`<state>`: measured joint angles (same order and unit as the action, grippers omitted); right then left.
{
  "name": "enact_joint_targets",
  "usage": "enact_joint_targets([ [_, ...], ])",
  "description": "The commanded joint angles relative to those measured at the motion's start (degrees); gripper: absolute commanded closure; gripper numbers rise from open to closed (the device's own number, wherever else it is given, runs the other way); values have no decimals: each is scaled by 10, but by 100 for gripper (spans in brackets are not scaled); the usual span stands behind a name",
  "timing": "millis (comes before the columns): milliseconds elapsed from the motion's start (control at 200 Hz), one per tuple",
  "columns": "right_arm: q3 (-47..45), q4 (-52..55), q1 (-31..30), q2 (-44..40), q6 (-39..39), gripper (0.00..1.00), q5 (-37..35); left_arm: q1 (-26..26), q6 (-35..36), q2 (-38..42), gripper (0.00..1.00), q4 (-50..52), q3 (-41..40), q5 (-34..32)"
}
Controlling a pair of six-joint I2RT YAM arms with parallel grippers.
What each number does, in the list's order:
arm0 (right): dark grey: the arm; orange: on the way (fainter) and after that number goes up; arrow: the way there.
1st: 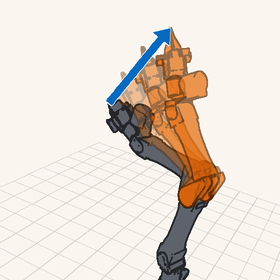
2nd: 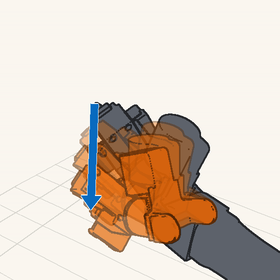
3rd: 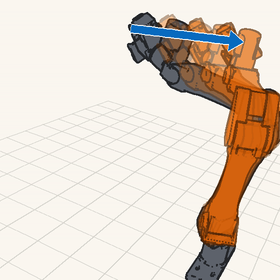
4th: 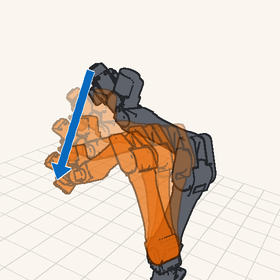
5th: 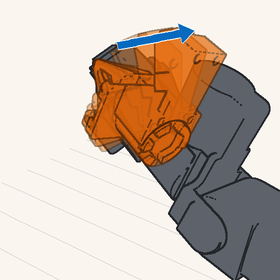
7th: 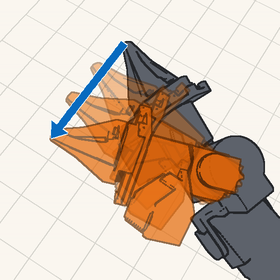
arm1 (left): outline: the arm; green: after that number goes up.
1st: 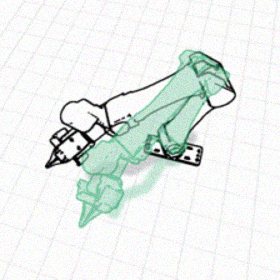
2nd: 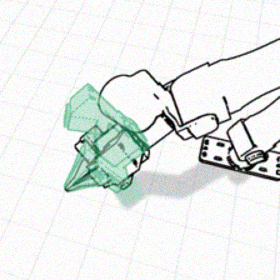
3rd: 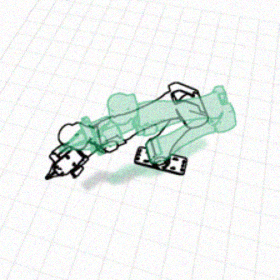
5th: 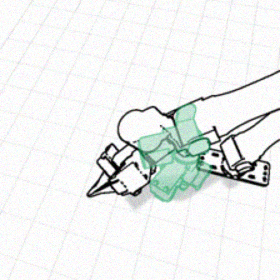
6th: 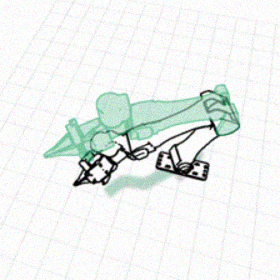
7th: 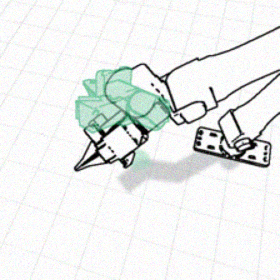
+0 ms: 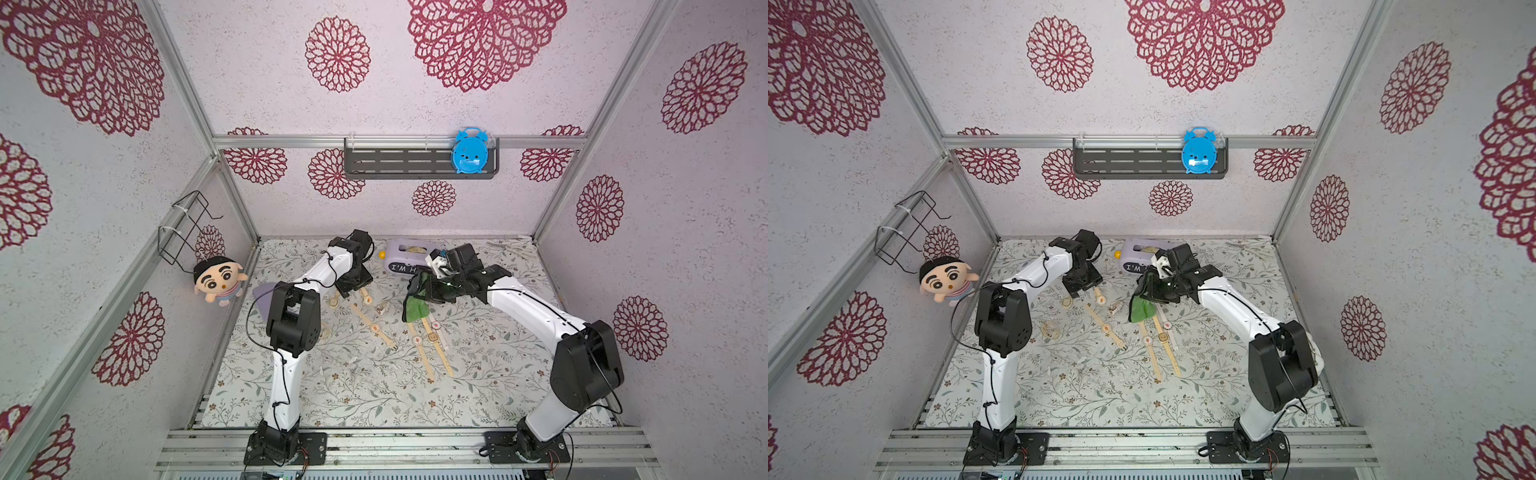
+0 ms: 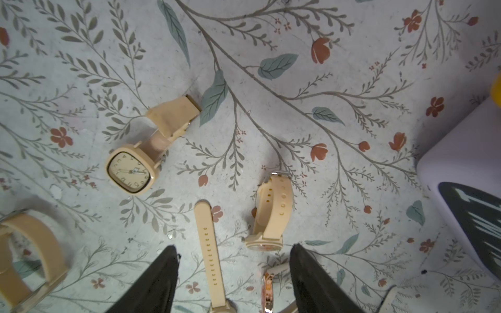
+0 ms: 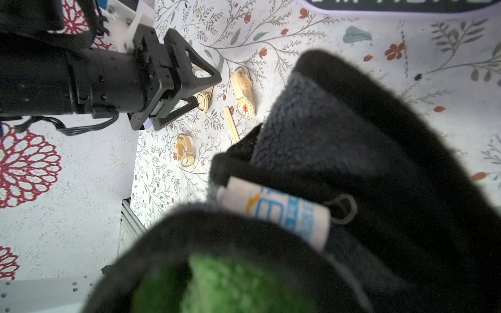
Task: Wipe the watch dial
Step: Pick up the watch at the center of the board.
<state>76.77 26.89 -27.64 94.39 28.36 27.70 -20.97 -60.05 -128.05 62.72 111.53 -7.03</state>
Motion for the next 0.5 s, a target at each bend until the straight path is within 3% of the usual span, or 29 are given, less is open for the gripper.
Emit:
enact_joint_targets([
  [0,2,-13,11,-34,-13,100,16,-3,5,-22,31,18,26,-14],
  [495,-20,-26,28,-44,-13,100,25,-21,37,-98,30,50,144,-40],
])
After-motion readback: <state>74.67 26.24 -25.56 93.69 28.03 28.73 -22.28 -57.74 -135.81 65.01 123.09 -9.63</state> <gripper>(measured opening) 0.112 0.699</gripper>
